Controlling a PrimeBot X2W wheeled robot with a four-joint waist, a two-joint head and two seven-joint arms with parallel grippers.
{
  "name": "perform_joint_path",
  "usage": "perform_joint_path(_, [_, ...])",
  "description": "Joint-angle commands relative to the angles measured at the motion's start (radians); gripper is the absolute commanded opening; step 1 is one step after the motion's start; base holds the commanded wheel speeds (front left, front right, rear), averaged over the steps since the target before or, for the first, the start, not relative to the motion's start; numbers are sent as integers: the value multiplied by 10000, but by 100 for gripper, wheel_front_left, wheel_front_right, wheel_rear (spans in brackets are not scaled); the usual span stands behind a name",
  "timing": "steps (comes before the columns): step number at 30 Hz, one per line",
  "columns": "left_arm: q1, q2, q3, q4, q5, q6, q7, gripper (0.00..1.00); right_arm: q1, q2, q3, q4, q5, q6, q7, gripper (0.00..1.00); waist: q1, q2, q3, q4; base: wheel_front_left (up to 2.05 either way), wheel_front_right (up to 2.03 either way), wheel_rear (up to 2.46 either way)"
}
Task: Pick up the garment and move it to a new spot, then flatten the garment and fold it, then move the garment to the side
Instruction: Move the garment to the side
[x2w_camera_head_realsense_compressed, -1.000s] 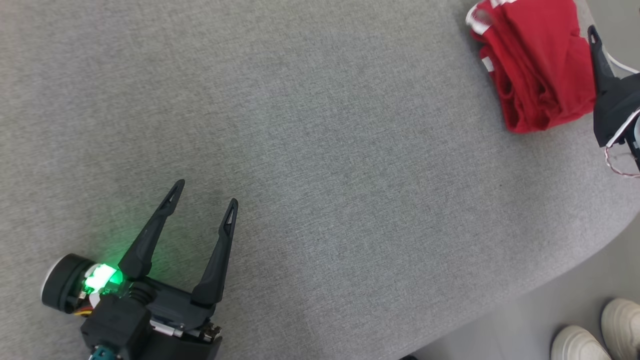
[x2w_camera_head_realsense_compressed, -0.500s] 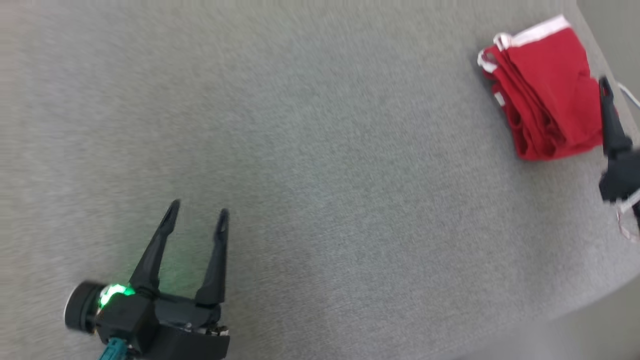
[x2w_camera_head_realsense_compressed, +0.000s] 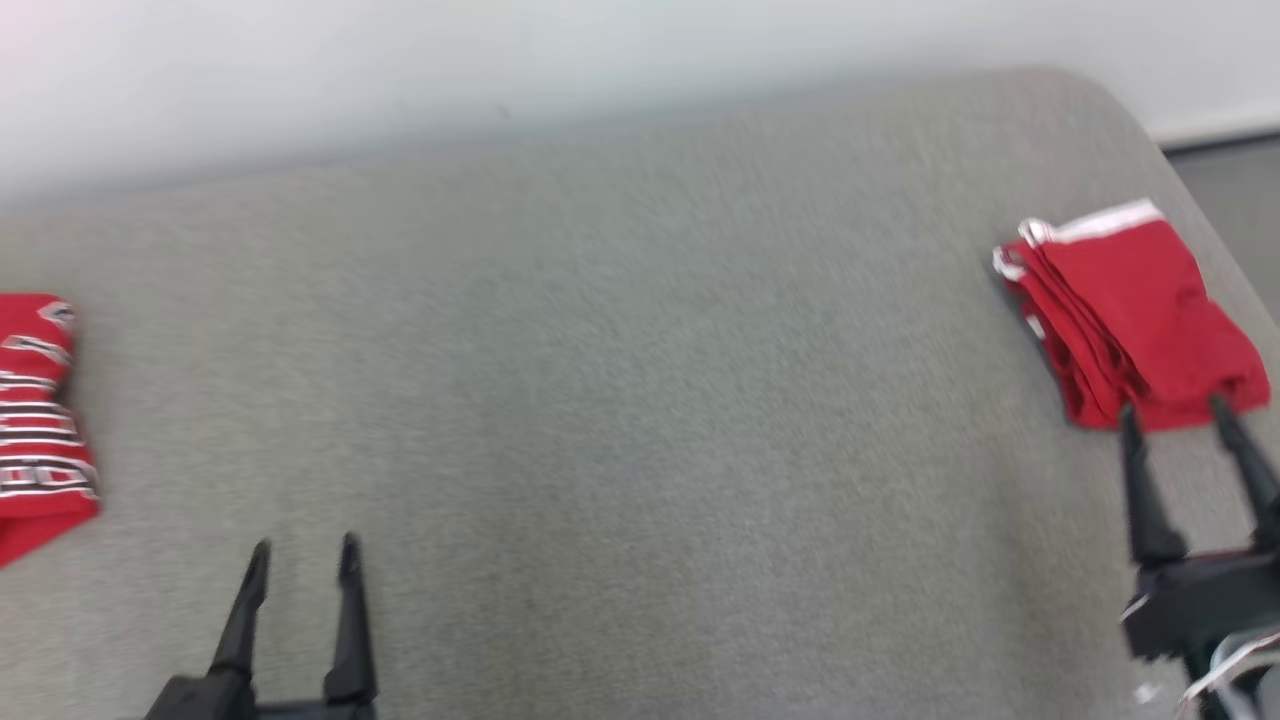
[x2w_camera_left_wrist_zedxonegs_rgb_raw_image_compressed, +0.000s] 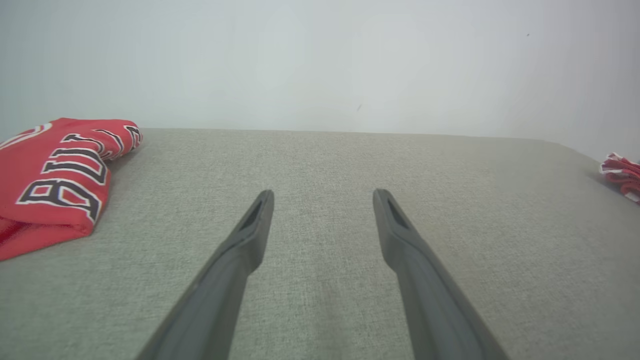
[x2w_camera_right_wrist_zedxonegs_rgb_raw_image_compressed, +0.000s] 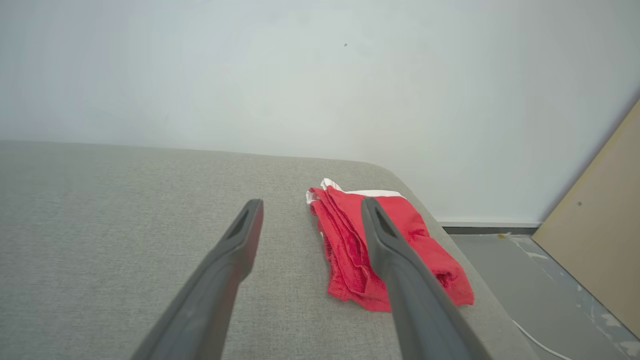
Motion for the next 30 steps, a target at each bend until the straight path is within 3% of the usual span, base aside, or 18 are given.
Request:
perform_joint_path(1, [313,-94,275,185,151,49,-26,100,465,270,86,-300,30,2,-20,100,3,3,-1283,924,0,0,0])
perform_joint_path(16, [1173,-409,1350,893,493,-281,-28,100,1967,1432,492,-437,60,2,-622,100,3,3,-2151,1521,0,0,0])
perform_joint_path(30, [1440,-495,1645,1322,610,-488,-28,100,2230,1856,747,355,71,2,-995,100,3,3,-2370,1568,0,0,0])
